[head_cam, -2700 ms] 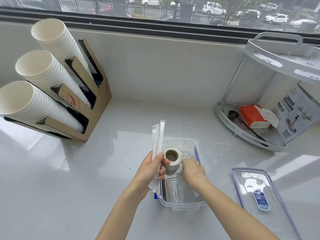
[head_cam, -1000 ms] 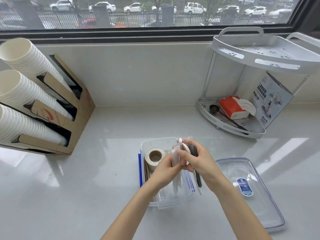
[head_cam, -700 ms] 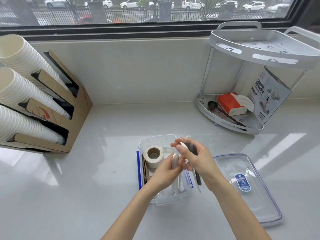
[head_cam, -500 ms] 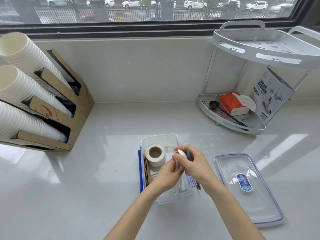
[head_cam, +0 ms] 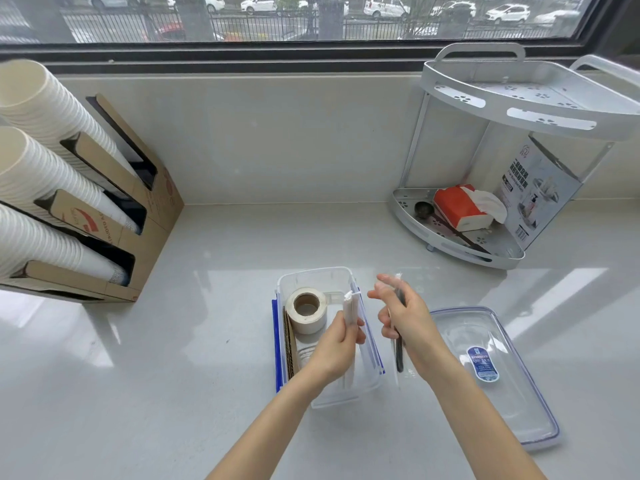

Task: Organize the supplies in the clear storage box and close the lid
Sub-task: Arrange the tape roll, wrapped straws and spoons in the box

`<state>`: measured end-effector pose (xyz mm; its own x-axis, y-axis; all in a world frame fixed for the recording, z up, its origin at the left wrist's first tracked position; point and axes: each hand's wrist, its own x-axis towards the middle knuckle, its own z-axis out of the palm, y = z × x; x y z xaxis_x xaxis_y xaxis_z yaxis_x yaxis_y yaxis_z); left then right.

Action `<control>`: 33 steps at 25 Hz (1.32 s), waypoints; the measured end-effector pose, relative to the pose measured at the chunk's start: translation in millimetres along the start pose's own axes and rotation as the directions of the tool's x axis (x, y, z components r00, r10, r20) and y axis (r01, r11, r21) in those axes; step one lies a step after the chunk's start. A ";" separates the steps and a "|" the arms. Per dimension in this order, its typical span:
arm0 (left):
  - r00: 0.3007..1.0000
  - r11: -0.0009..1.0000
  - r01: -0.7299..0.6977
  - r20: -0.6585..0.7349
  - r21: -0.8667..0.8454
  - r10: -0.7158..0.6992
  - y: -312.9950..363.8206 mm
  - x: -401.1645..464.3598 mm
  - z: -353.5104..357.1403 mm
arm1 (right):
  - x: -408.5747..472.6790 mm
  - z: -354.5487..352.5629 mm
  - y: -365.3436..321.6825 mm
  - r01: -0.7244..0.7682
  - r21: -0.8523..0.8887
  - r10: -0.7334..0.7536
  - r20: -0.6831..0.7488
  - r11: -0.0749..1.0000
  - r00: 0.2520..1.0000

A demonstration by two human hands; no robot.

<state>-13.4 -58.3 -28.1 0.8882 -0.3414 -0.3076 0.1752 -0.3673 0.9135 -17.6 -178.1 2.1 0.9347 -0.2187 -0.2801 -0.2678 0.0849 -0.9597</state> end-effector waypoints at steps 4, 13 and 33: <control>0.975 0.957 0.201 -0.047 -0.208 -0.215 11.0 19.2 -0.6 | 5.1 -8.4 1.0 -0.045 0.062 0.047 -0.029 0.997 0.998; 0.906 0.800 0.421 0.157 -0.427 -0.393 7.9 38.4 2.8 | 15.2 -7.0 -1.9 -0.147 0.155 0.148 0.005 0.977 0.989; 0.995 0.952 0.075 0.082 -0.296 -0.053 13.2 -15.3 -12.7 | 0.6 16.8 -8.4 -0.077 0.046 0.074 0.078 0.996 0.994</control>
<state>-19.3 -47.0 -7.9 0.8399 -0.3907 -0.3766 0.3595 -0.1193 0.9255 -10.8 -162.6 10.3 0.9279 -0.1355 -0.3475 -0.3281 0.1463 -0.9332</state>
